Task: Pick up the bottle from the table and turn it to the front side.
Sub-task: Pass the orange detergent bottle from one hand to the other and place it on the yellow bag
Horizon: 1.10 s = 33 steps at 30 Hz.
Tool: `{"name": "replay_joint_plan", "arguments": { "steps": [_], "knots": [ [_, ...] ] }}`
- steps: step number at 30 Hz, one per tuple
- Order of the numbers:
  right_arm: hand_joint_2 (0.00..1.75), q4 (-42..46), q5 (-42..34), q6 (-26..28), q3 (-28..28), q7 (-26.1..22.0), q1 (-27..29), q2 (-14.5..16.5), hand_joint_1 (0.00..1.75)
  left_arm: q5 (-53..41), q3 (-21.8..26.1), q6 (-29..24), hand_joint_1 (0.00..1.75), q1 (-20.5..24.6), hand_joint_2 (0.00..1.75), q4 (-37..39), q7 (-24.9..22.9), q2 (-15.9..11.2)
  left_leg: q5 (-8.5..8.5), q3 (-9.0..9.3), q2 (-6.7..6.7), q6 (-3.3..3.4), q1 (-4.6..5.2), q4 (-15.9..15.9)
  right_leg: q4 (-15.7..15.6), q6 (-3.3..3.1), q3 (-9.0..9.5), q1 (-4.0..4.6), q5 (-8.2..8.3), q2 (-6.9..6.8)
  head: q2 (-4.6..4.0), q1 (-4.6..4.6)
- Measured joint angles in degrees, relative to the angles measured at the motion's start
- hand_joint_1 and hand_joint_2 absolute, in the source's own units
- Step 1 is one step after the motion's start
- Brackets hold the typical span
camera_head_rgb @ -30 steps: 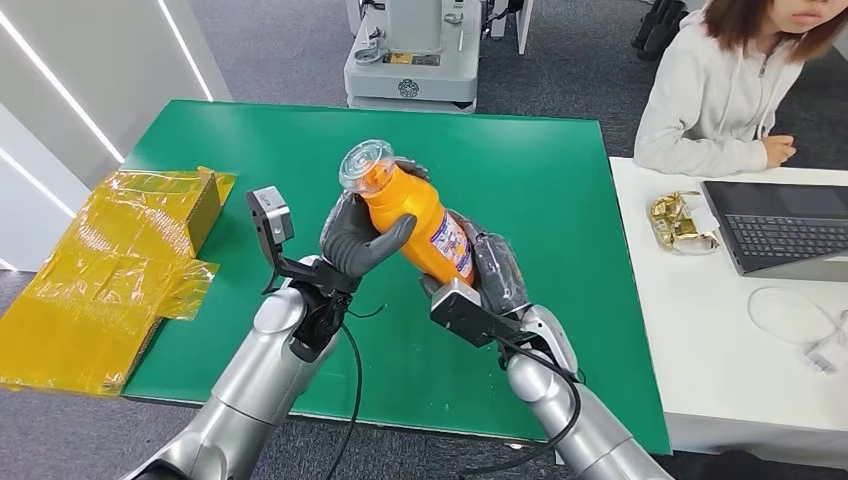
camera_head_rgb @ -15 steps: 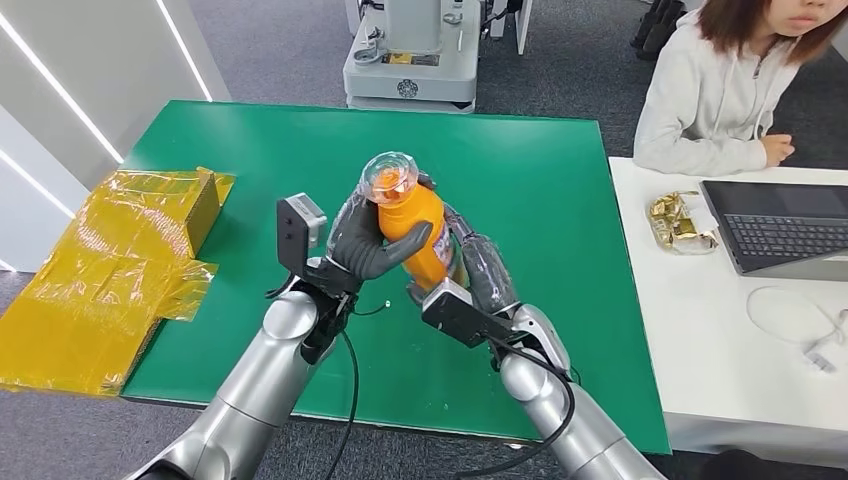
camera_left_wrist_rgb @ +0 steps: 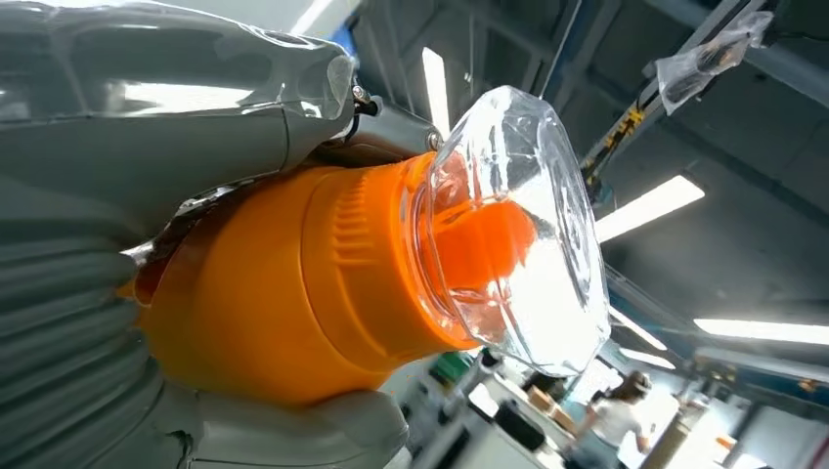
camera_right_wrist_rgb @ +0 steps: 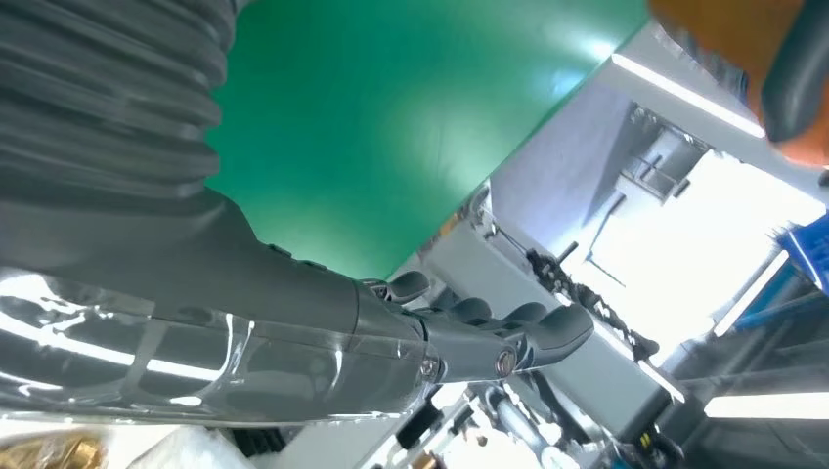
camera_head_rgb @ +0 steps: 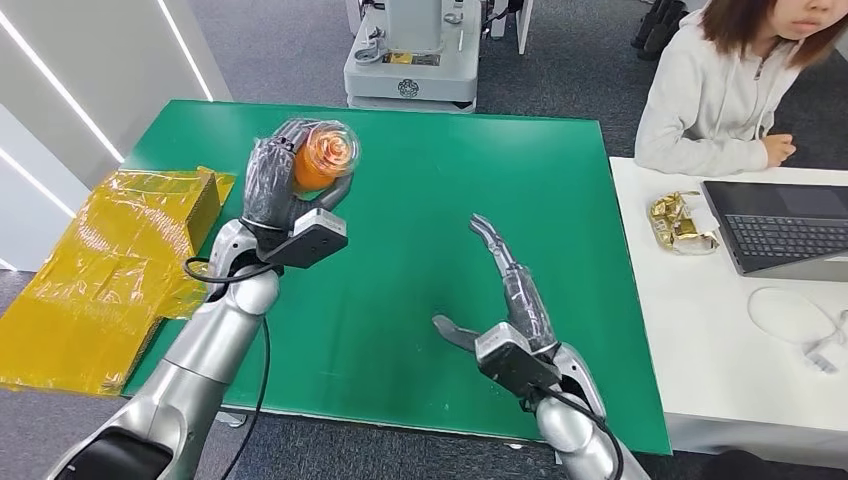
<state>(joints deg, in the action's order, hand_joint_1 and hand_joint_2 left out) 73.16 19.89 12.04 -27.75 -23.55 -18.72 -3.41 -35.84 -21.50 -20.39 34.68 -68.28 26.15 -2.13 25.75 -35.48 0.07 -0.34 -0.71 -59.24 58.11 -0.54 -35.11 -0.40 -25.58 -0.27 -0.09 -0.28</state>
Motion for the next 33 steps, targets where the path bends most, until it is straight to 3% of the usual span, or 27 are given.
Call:
{"name": "replay_joint_plan", "arguments": {
  "steps": [3, 7, 13, 19, 29, 33],
  "knots": [
    [1.75, 3.72, -0.45, 0.56, 0.39, -0.12, 2.23, -1.7, 0.0, -8.3, 0.01, -4.68, 1.75, 1.24, 1.75, 1.32, -2.7, -1.18, 0.0, 0.0, 0.0, 0.0, 0.0, -0.01, -0.01, 0.0, -0.01, 0.0, 0.0, 0.0, 0.0, 0.01],
    [1.75, 9.53, -0.32, 3.13, 0.85, -0.73, 6.57, -4.06, 0.0, -30.93, -0.98, -12.52, 1.75, 3.14, 1.75, 3.44, -11.7, -2.87, 0.01, 0.0, -0.01, 0.0, 0.01, -0.01, -0.02, 0.0, -0.01, -0.01, 0.0, -0.01, 0.0, 0.01],
    [1.75, 19.2, 0.43, 8.52, 2.66, -2.05, 14.39, -7.81, 0.0, -48.87, -3.16, -8.91, 1.75, 5.44, 1.75, 6.88, -19.62, -5.63, 0.04, 0.0, 0.03, -0.04, 0.0, 0.0, -0.01, 0.0, -0.03, 0.0, -0.01, 0.04, 0.0, 0.01],
    [1.75, 28.13, 2.01, 12.2, 6.05, -2.38, 23.71, -10.11, 0.0, -50.28, -5.18, 1.01, 1.75, 6.17, 1.75, 11.62, -21.24, -8.92, 0.07, 0.0, 0.08, -0.09, -0.01, 0.05, -0.01, -0.05, -0.06, 0.01, -0.05, 0.09, 0.0, 0.01],
    [1.75, 35.54, 4.81, 14.27, 8.52, -0.68, 31.27, -10.69, 0.0, -50.48, -5.72, 5.95, 1.75, 3.68, 1.75, 14.65, -24.62, -12.61, 0.12, 0.0, 0.18, -0.16, -0.02, 0.07, 0.0, -0.08, -0.08, 0.01, -0.09, 0.19, 0.0, 0.0],
    [1.75, 37.31, 6.41, 13.73, 9.33, 0.27, 32.99, -10.27, 0.0, -50.51, -5.86, 9.53, 1.75, 2.05, 1.75, 14.37, -29.2, -15.31, 0.13, 0.02, 0.22, -0.17, -0.03, 0.09, 0.0, -0.1, -0.09, 0.02, -0.11, 0.24, 0.0, 0.01]
  ]
}}
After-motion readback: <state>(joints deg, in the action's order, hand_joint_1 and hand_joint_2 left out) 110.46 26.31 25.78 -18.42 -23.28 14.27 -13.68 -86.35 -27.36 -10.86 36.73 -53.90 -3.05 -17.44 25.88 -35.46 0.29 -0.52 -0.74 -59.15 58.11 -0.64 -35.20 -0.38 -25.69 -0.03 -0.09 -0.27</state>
